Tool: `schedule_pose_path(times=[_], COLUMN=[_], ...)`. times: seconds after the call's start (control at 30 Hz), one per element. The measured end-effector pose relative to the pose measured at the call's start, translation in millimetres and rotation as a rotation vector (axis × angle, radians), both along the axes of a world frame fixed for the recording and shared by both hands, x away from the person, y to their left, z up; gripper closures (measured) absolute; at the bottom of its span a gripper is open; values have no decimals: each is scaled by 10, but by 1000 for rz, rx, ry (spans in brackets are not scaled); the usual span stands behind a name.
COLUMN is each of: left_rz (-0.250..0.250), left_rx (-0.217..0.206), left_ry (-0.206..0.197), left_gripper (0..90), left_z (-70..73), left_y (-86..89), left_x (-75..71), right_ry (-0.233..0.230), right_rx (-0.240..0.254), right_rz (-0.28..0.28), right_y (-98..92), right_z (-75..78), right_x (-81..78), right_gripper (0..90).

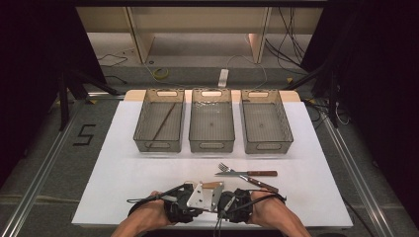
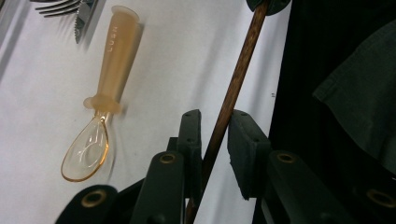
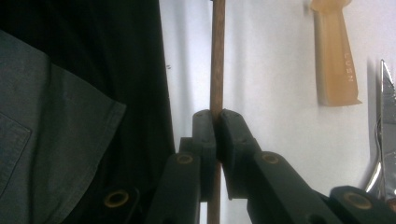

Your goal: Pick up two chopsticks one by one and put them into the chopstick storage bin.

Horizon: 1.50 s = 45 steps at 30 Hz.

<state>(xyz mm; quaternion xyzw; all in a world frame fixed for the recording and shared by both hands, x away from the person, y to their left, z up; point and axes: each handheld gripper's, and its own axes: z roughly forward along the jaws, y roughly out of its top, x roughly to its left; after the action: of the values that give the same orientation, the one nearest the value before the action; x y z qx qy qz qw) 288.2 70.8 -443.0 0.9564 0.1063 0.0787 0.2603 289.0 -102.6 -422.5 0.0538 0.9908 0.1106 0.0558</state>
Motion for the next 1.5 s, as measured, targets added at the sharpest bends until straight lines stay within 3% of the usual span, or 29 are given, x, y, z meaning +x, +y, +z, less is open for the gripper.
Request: schedule_pose_path(times=[0.27,0.33,0.43,0.57,0.67,0.93,1.1,1.27,1.5], left_rz=[-52,-71,-101,-86,-57,60,167,262,339], left_rx=[17,26,35,54,48,48,24,-29,-59], left_ry=[-14,-7,10,15,7,-4,-8,8,11], left_gripper=[782,801,835,847,849,849,849,849,849], left_z=[12,13,8,-4,-1,29,64,105,154], left_y=[-5,-11,-22,-16,9,103,188,307,433], left_x=[-32,-46,-65,-57,-33,72,151,235,299], right_ry=[6,-17,-11,-7,-17,-51,-82,-100,-75], right_rx=[-13,0,-2,2,28,176,286,418,515], right_rz=[37,41,29,-11,-53,-188,-282,-376,-469], right_y=[-23,-26,-46,-60,-84,-225,-359,-501,-695], right_z=[8,-5,-12,-5,11,161,229,232,130], right_x=[0,-2,18,64,110,227,292,322,388], right_gripper=[849,838,810,748,599,414,364,343,321])
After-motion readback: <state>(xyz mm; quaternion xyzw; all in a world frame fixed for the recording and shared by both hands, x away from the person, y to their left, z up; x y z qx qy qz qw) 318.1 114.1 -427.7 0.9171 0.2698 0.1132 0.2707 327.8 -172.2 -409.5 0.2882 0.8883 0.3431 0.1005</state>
